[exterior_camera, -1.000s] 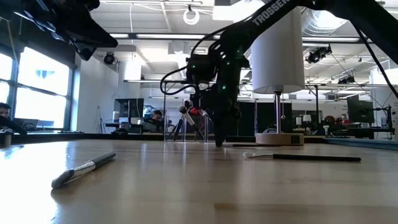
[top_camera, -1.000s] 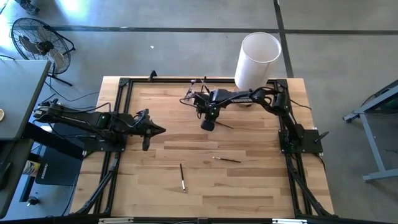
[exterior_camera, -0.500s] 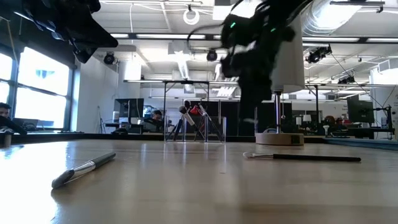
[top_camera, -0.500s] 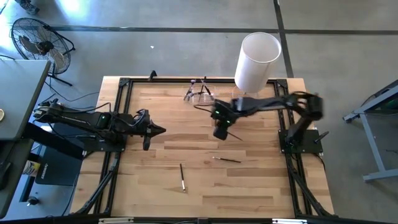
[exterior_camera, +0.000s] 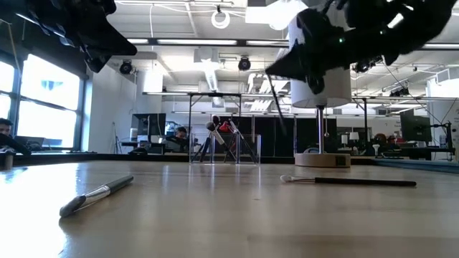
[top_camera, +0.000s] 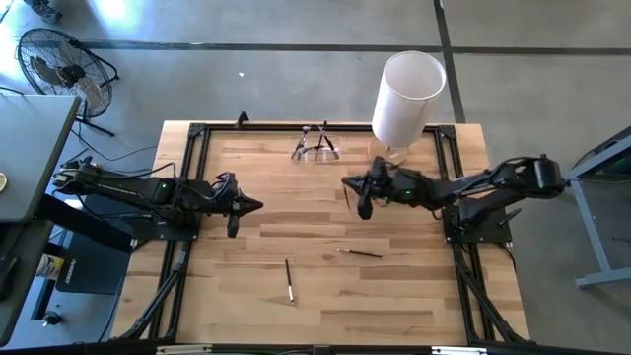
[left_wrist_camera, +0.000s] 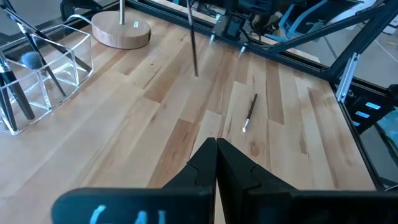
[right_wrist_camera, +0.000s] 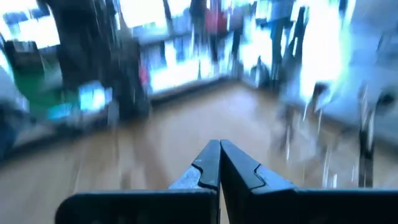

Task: Put items in baskets/containers
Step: Put the black eyeshadow brush into the transparent organizer

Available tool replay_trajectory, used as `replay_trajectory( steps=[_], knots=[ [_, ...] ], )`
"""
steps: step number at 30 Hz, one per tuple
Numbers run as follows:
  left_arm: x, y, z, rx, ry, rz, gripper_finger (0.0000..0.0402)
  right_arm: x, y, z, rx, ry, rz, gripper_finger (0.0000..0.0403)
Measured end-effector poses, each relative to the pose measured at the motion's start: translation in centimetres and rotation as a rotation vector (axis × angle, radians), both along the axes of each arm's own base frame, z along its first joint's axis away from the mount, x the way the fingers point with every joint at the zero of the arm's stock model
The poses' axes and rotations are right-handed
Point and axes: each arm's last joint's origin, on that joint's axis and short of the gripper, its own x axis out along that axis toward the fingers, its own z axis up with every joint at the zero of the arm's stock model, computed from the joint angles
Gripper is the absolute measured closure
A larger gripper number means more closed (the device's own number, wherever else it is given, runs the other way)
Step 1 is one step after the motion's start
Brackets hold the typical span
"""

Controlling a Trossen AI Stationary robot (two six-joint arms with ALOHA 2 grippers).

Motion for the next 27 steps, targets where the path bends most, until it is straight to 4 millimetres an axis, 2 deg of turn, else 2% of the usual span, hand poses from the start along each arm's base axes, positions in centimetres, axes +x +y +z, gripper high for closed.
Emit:
replay_trajectory(
  steps=[3, 6, 14, 18, 22, 27],
  knots=[
    [0.0, 0.0, 0.0, 0.000, 0.000, 0.001, 0.0401, 0.0, -0.5, 0.0, -0.083, -0.128, -0.075, 0.0403],
    [0.0, 0.0, 0.0, 0.000, -0.001, 0.001, 0.0401, 1.0, -1.6, 1.0, -0.157, -0.202, -0.143, 0.0403],
    [0.0, 0.0, 0.0, 0.001, -0.001, 0.003, 0.0401, 5.8, -6.9, 2.7, -0.339, -0.153, -0.267, 0.0403],
    [0.0, 0.0, 0.0, 0.001, 0.000, 0.003, 0.0401, 7.6, -9.7, 2.6, -0.377, -0.047, -0.298, 0.0403],
    [0.0, 0.0, 0.0, 0.001, 0.000, 0.003, 0.0401, 8.5, -12.1, 2.6, -0.379, 0.003, -0.308, 0.0403],
    [0.0, 0.0, 0.0, 0.001, 0.001, 0.003, 0.0401, 8.5, -14.1, 1.1, -0.345, 0.102, -0.314, 0.0403]
  ],
)
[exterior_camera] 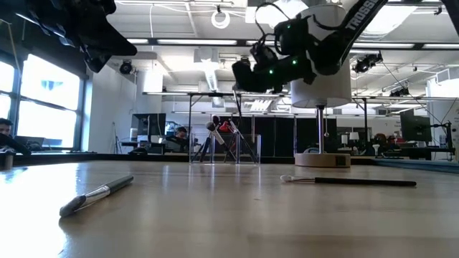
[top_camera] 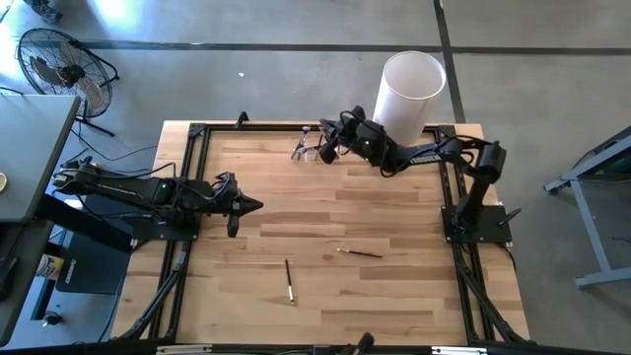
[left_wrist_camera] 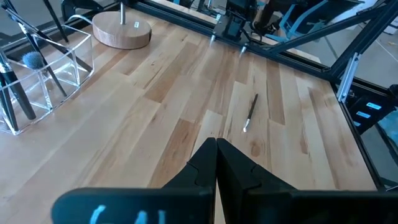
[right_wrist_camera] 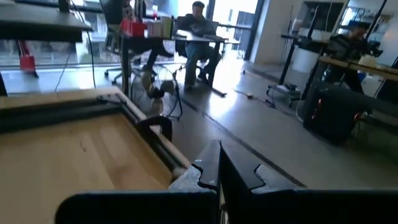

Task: Put items in baskets/containers
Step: Put the black eyeshadow brush into the transparent organizer

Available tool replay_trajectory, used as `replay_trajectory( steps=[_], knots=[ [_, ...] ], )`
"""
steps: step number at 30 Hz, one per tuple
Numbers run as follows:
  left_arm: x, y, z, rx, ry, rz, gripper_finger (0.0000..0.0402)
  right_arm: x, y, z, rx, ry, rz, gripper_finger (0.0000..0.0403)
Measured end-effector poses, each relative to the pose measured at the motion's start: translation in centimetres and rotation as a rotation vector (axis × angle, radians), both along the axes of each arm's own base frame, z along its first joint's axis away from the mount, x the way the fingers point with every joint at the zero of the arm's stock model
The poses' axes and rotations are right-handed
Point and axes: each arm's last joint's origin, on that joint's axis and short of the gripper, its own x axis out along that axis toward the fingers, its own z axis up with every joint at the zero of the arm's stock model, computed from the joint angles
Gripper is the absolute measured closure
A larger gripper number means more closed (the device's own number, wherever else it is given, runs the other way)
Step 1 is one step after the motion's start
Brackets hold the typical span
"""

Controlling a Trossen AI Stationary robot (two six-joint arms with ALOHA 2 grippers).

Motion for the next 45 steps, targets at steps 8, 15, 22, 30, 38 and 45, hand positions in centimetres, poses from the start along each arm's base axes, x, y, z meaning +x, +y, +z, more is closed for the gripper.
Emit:
replay_trajectory(
  steps=[8, 15, 22, 30, 38, 45],
  knots=[
    [0.0, 0.0, 0.0, 0.000, 0.000, 0.000, 0.0401, -0.1, -0.1, -1.2, 0.070, 0.083, 0.032, 0.0403],
    [-0.1, 0.4, 0.1, 0.097, 0.000, 0.120, 0.0398, -0.4, -0.2, -2.0, 0.179, 0.095, -0.070, 0.0376],
    [-0.1, 0.4, 0.1, 0.068, -0.005, 0.115, 0.0396, -0.7, 0.2, -0.8, 0.180, 0.094, -0.030, 0.0315],
    [-0.1, 0.4, 0.1, 0.051, -0.011, 0.143, 0.0396, -2.4, 3.6, 3.7, 0.302, 0.066, 0.133, 0.0292],
    [-0.1, 0.6, 0.1, 0.131, 0.000, 0.180, 0.0364, -5.1, 9.0, 5.2, 0.646, 0.176, 0.146, 0.0343],
    [-0.1, 0.6, 0.1, 0.240, 0.024, 0.129, 0.0262, -5.5, 13.3, 4.7, 0.756, 0.270, 0.182, 0.0399]
  ],
)
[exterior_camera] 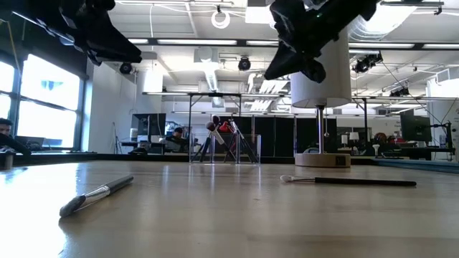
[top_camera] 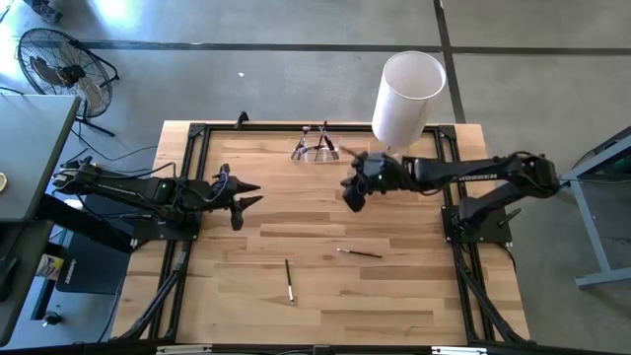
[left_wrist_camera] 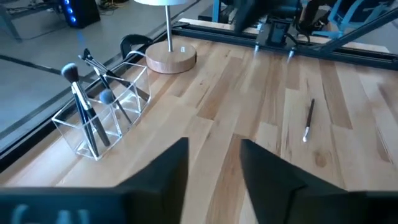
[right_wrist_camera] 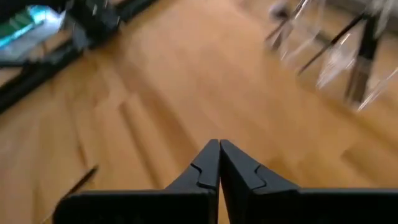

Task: Put items in baskets/containers
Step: Put the black eyeshadow brush into the transparent organizer

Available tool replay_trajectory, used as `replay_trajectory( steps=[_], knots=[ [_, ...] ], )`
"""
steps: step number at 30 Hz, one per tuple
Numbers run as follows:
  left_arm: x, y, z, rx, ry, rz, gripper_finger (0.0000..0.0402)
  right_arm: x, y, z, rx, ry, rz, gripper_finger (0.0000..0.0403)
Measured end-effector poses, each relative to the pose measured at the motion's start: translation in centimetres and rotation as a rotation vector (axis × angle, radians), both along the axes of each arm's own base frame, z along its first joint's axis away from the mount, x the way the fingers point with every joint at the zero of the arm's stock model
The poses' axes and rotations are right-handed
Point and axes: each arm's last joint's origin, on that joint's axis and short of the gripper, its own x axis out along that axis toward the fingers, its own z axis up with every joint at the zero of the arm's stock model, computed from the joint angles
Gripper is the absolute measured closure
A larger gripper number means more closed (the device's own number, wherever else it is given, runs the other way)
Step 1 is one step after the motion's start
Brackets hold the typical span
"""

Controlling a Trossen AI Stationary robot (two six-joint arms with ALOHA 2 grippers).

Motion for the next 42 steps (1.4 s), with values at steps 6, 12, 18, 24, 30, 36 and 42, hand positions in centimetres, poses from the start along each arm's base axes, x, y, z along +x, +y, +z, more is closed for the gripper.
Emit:
replay_trajectory(
  steps=[6, 12, 18, 24, 30, 36, 42],
  knots=[
    [0.0, 0.0, 0.8, -0.001, -0.017, -0.004, 0.0221, -0.6, 3.1, -1.0, 0.083, 0.111, 0.010, 0.0393],
    [1.3, -0.6, 2.3, -0.022, -0.004, -0.149, 0.0220, -1.4, 6.4, -1.5, 0.099, 0.187, 0.064, 0.0400],
    [5.3, -2.3, 3.0, -0.078, 0.158, -0.361, 0.0220, -1.9, 9.2, -1.6, 0.102, 0.208, 0.153, 0.0401],
    [9.8, -5.8, 3.5, 0.048, 0.485, -0.514, 0.0220, -3.0, 11.8, -1.9, 0.124, 0.264, 0.222, 0.0401],
    [13.6, -10.2, 3.6, 0.215, 0.718, -0.665, 0.0220, -4.6, 14.0, -2.4, 0.131, 0.339, 0.234, 0.0399],
    [15.8, -14.7, 2.9, 0.466, 0.776, -0.935, 0.0220, -5.8, 16.0, -2.5, 0.138, 0.370, 0.269, 0.0401],
    [17.0, -17.6, 1.2, 0.610, 0.787, -1.081, 0.0220, -7.0, 17.6, -2.6, 0.135, 0.381, 0.282, 0.0402]
  ],
)
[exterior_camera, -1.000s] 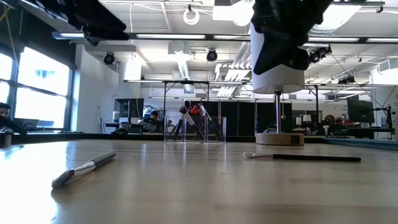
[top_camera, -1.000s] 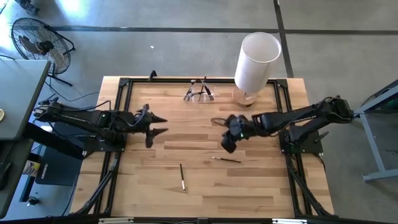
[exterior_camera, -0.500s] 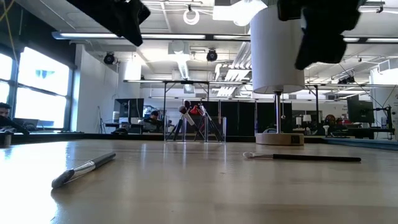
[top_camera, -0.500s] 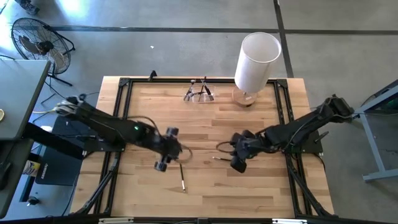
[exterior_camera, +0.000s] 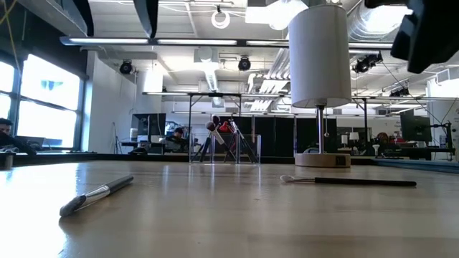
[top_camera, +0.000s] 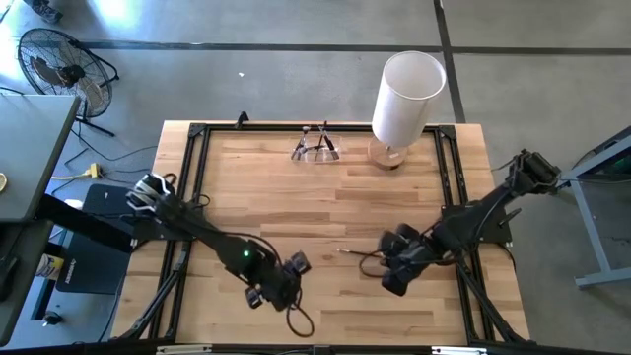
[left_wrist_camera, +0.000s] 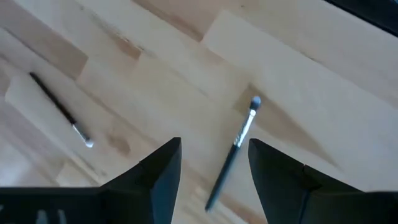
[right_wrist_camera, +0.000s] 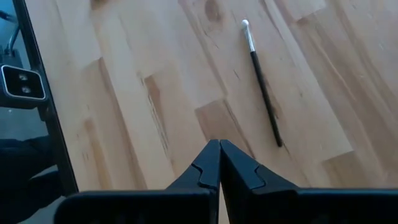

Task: Put items in baskets/containers
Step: Put the black eyeshadow brush into the transparent organizer

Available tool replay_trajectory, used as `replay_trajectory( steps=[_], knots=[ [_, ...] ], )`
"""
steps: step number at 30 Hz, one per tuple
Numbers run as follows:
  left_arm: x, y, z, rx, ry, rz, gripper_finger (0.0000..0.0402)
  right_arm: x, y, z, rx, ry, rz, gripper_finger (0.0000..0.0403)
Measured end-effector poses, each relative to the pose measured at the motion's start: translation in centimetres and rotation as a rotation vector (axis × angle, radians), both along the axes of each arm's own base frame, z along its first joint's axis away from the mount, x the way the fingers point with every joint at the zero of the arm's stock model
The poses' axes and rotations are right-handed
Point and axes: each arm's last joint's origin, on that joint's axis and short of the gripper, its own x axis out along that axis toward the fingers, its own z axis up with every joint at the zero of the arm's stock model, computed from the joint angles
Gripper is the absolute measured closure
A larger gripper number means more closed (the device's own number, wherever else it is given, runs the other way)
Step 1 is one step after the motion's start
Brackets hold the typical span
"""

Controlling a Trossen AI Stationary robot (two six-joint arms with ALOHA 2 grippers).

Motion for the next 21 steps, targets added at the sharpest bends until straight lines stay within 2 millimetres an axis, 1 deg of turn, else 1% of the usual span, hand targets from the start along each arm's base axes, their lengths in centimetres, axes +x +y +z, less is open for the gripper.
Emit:
replay_trajectory(
  steps=[3, 7, 10, 12, 21],
  knots=[
    [0.7, -1.0, -1.2, -0.001, -0.003, -0.012, 0.0220, -0.6, 0.7, 0.0, -0.013, -0.008, -0.004, 0.0401],
    [1.4, -1.8, -2.5, -0.008, 0.020, -0.027, 0.0220, -1.3, 1.4, -0.1, -0.022, -0.008, -0.016, 0.0402],
    [1.7, -2.0, -3.6, 0.002, 0.054, -0.031, 0.0220, -1.7, 1.8, -0.1, -0.021, -0.001, -0.016, 0.0400],
    [1.9, -2.2, -4.0, -0.010, 0.064, -0.037, 0.0220, -1.9, 2.0, -0.2, -0.021, 0.001, -0.032, 0.0399],
    [2.7, -2.7, -6.6, 0.021, 0.110, -0.068, 0.0220, -2.5, 2.7, -0.1, -0.038, -0.039, -0.063, 0.0399]
  ],
)
